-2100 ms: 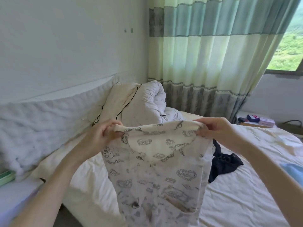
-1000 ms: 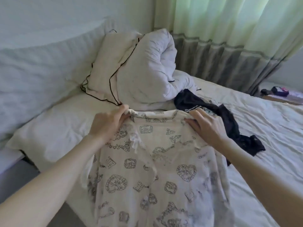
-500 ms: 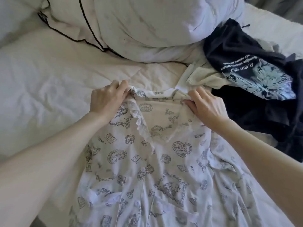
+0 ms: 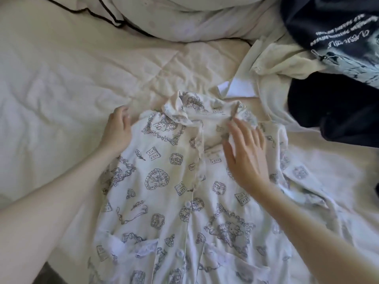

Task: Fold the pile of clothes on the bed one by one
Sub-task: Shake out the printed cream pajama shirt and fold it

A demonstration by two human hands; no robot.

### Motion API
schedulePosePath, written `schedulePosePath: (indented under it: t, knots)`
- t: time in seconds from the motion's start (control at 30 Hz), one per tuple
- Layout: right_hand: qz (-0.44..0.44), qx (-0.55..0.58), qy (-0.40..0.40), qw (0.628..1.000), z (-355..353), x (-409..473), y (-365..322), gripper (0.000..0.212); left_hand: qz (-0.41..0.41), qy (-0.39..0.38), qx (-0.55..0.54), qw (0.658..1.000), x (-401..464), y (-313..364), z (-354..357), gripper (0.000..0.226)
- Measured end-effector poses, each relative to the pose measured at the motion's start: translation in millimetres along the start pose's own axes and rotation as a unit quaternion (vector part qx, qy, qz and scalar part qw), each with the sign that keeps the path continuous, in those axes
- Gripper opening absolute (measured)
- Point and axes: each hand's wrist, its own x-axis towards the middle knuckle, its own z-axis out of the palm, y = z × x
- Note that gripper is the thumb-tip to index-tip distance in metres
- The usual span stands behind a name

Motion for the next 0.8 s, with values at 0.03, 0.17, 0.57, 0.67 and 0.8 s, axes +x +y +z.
schedulePosePath:
  t: [0.03,0.17,0.57,0.67,0.8]
  knots:
    - [0.001,0.001,-0.027,1.0,4.8,-20.9,-11.9,0.047,-0.028,0.003,-0.017,0.999,-11.8,-12.4,-3.4,0.037]
    - [0.01,-0.01,-0.115,0.993,25.4,-96.5,-57.2,0.052,-0.061,-0.021,-0.019,0.998,-57.3,-56.8,-15.3,0.028]
    - [0.067,-0.134,-0.296,0.943,71.5,-148.1,-75.7,0.062,-0.167,-0.037,-0.384,0.908,-96.8,-82.1,-49.9,0.016]
    - [0.078,-0.151,-0.3,0.939,71.1,-146.4,-76.8,0.063,-0.034,-0.045,-0.247,0.968,-91.1,-89.6,-66.3,0.023]
    - [0.087,-0.163,-0.301,0.935,67.2,-141.8,-83.6,0.063,0.012,-0.064,-0.245,0.967,-80.8,-96.7,-84.1,0.019]
